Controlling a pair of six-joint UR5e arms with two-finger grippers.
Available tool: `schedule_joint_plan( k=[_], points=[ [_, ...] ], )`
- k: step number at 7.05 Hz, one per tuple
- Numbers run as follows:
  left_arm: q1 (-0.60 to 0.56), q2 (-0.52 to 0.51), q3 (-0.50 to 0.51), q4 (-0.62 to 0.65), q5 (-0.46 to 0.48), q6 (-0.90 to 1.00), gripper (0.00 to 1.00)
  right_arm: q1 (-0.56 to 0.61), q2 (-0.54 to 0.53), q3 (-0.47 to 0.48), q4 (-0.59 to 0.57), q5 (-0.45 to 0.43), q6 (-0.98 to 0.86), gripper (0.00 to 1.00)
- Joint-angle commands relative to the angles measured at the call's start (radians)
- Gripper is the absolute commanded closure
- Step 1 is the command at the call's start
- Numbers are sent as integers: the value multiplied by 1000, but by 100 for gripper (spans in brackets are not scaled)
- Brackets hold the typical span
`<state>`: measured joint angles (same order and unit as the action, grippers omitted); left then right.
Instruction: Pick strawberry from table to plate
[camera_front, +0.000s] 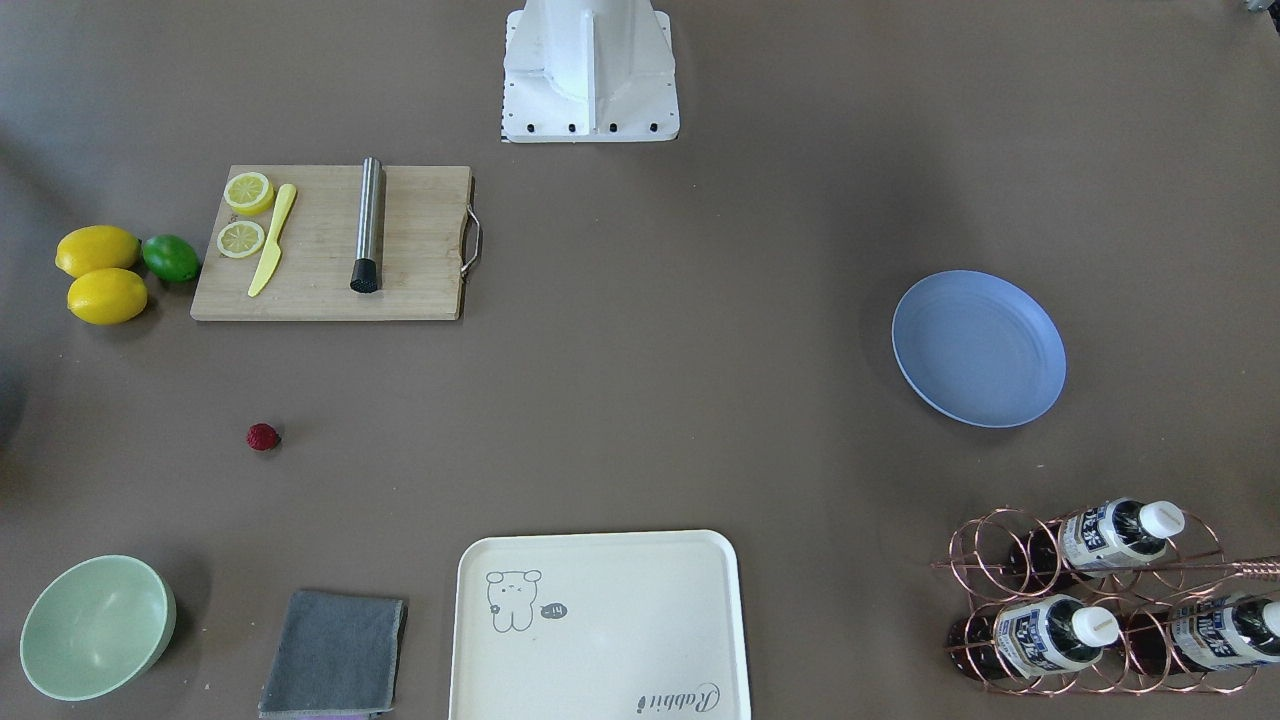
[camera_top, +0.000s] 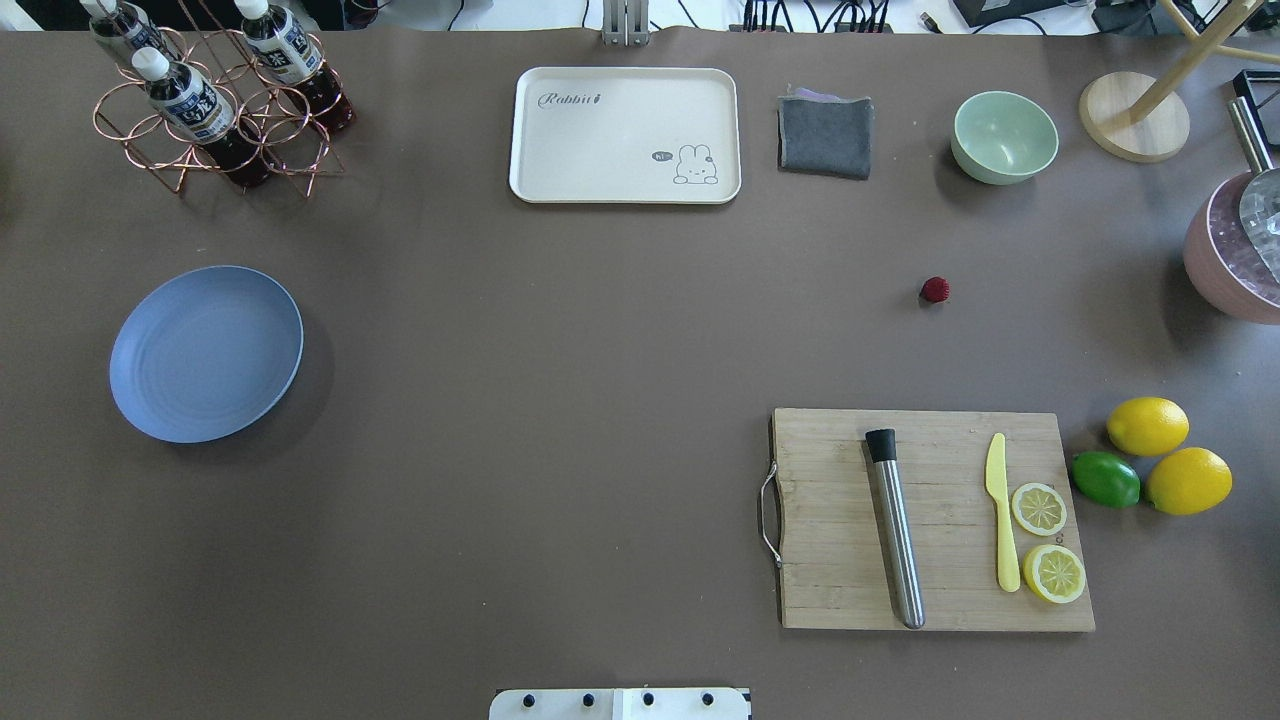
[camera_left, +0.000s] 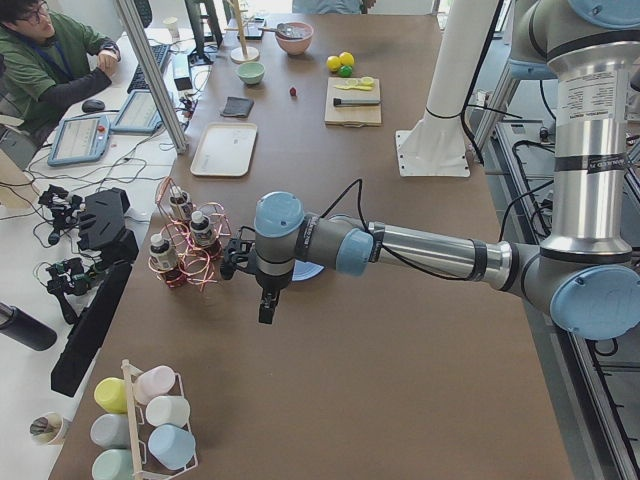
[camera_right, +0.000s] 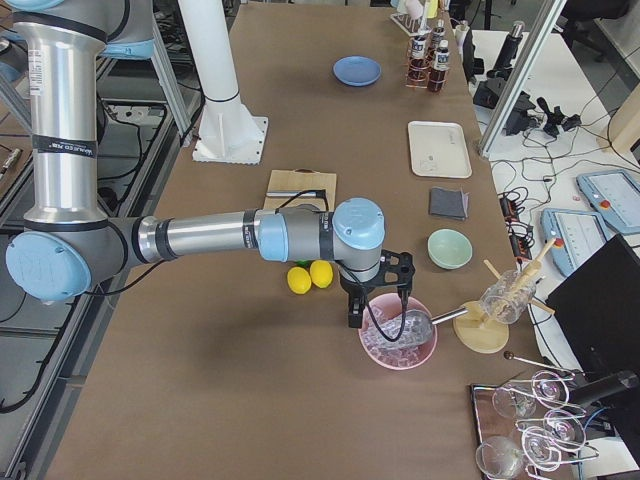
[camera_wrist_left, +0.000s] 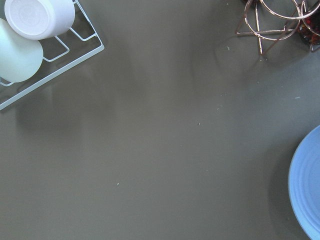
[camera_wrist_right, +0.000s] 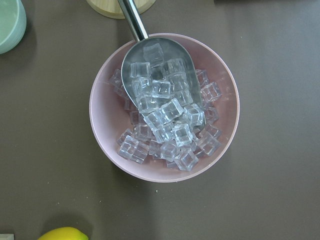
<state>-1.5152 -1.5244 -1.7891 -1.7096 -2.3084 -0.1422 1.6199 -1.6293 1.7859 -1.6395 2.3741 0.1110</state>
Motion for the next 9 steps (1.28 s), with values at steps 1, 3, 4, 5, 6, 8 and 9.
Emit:
schedule_joint_plan(
  k=[1,3,4,5,6,8,9],
  points=[
    [15,-31,5,-1,1,-2,2,0,-4,10,0,7,-1,0],
    [56,-37,-9,-54,1,7,2,0,-12,27,3,89,1,0],
    [111,-39,-12,-132,-2,-5,2,-2,-3,29,4,94,1,0],
    [151,-69,-4,-136,3,-5,2,-18,18,26,3,94,2,0],
    [162,-107,0,-140,1,-72,2,-40,26,21,3,94,1,0],
    [225,-108,38,-274,6,-140,2,-61,29,11,120,97,51,0],
    [228,-106,87,-394,7,-298,2,-98,29,7,176,93,156,0]
  ],
)
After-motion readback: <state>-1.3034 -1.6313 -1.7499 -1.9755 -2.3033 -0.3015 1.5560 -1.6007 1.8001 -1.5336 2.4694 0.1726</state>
